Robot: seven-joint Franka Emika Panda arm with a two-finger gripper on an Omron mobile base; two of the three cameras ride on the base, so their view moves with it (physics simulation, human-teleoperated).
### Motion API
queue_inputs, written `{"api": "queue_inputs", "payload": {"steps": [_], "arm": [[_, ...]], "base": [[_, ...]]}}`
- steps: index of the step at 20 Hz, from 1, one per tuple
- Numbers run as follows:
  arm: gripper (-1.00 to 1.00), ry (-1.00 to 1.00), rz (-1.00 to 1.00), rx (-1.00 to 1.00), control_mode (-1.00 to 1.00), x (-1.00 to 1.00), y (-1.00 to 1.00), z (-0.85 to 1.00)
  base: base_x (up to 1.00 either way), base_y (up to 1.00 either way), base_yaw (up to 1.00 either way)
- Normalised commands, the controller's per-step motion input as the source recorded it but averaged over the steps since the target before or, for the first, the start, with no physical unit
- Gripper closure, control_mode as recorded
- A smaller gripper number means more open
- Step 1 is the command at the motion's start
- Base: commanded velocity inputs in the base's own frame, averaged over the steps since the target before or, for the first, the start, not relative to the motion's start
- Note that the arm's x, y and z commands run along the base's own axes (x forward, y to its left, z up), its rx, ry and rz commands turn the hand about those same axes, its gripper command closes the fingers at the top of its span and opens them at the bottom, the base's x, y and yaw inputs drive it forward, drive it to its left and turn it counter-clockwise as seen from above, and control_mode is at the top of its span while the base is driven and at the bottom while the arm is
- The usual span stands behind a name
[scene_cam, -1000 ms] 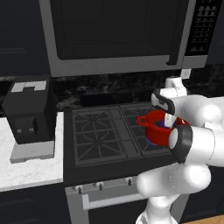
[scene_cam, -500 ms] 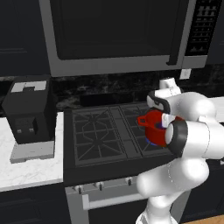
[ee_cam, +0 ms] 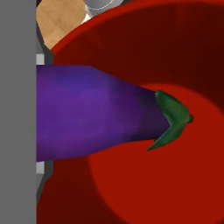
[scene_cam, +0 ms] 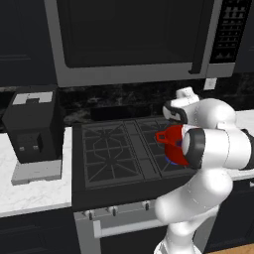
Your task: Put the eggplant and carrot in the pot. Retrieve the spatula and lightly stir the vegetables in the pot.
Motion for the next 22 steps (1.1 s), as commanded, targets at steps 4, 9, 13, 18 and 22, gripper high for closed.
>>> {"api": "queue_inputs", "payload": {"steps": [4, 9, 13, 18, 22], "arm": [[-1.00, 0.04, 0.00, -0.05, -1.00, 0.00, 0.00, 0.00], [-1.00, 0.00, 0.00, -0.02, -1.00, 0.00, -0.01, 0.03], [-1.00, 0.00, 0.00, 0.00, -1.00, -0.31, -0.16, 0.20], [-1.00, -0.02, -0.02, 0.00, -1.00, -0.65, -0.16, 0.44], [-1.00, -0.10, -0.06, 0.00, -1.00, -0.59, -0.14, 0.24]], "base": [[0.00, 0.00, 0.00], [0.00, 0.00, 0.00], [0.00, 0.00, 0.00], [0.00, 0.00, 0.00], [0.00, 0.00, 0.00]]}}
